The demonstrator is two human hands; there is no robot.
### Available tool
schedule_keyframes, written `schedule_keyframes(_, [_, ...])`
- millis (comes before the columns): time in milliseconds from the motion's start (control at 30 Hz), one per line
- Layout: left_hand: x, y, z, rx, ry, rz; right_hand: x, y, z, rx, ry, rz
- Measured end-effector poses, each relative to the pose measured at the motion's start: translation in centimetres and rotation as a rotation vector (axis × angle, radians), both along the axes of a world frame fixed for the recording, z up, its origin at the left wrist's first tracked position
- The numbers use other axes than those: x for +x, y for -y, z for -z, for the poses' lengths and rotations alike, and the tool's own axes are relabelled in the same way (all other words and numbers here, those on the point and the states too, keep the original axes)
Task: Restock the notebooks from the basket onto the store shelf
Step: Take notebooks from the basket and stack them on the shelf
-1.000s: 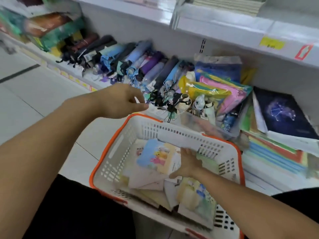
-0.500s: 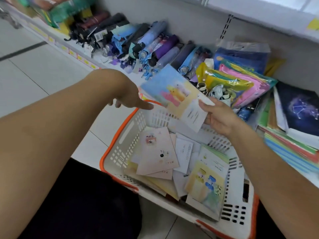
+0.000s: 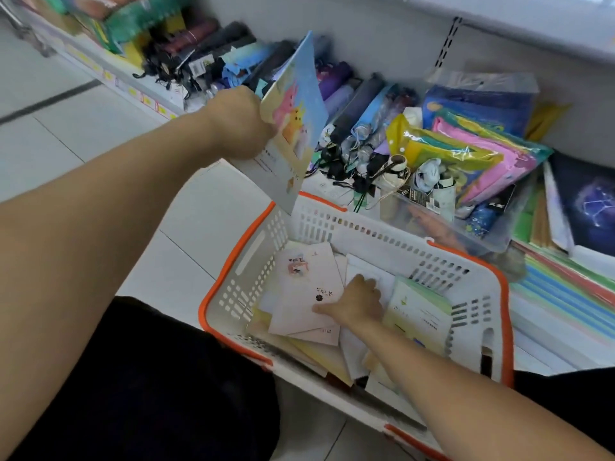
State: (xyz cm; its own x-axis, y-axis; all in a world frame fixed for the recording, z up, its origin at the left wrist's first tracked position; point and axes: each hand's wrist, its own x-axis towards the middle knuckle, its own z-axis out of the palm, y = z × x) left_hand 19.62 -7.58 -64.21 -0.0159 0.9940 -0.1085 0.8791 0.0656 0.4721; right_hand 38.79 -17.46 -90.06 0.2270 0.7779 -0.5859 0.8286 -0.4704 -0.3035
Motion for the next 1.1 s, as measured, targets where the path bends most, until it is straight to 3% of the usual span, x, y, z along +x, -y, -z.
schedule_keyframes(133, [-0.4, -0.2, 0.3, 0.028, -0.107, 0.028, -0.8, 0.0, 0.8, 0.028, -0.062, 0.046])
schedule_keyframes(300, [-0.8, -1.0, 0.6, 0.045, -0.15, 0.032, 3.4, -2.7, -2.5, -0.179, -0.27, 0.076])
schedule_keyframes(400, [-0.8, -1.4, 1.0, 0.046, -0.132, 0.039, 6.9, -4.4, -9.0, -0.283, -0.464, 0.111])
schedule_keyframes(567, [0.1, -1.7, 1.5, 0.05, -0.063, -0.018, 11.0, -5.0, -21.4, -0.133, -0.858, 0.238])
schedule_keyframes(633, [0.8, -1.6, 1.2, 0.045, 0.11, -0.078, 12.0, -4.0, -24.7, -0.027, -1.037, 0.305])
schedule_keyframes(700, [1.8, -1.2, 0.3, -0.042, 0.475, -0.153, 12.2, -3.3, -26.6, 0.106, -1.166, 0.334])
schedule_keyframes(833, [5.6, 0.3, -2.7, -0.23, 1.071, -0.163, 10.5, -4.4, -28.9, 0.326, -1.194, 0.381])
schedule_keyframes(900, [7.5, 1.3, -3.9, -0.228, 1.194, -0.077, 9.9, -5.4, -29.8, 0.453, -1.03, 0.332])
schedule_keyframes(1000, [9.4, 1.6, -5.0, -0.132, 1.209, 0.043, 10.0, -5.7, -30.9, 0.618, -0.749, 0.198])
schedule_keyframes(1067, [9.8, 1.3, -5.9, -0.09, 1.232, 0.071, 10.4, -5.7, -31.8, 0.629, -0.753, 0.184])
schedule_keyframes(1100, [9.9, 1.4, -6.4, -0.083, 1.242, 0.096, 10.7, -5.5, -32.4, 0.568, -0.866, 0.217])
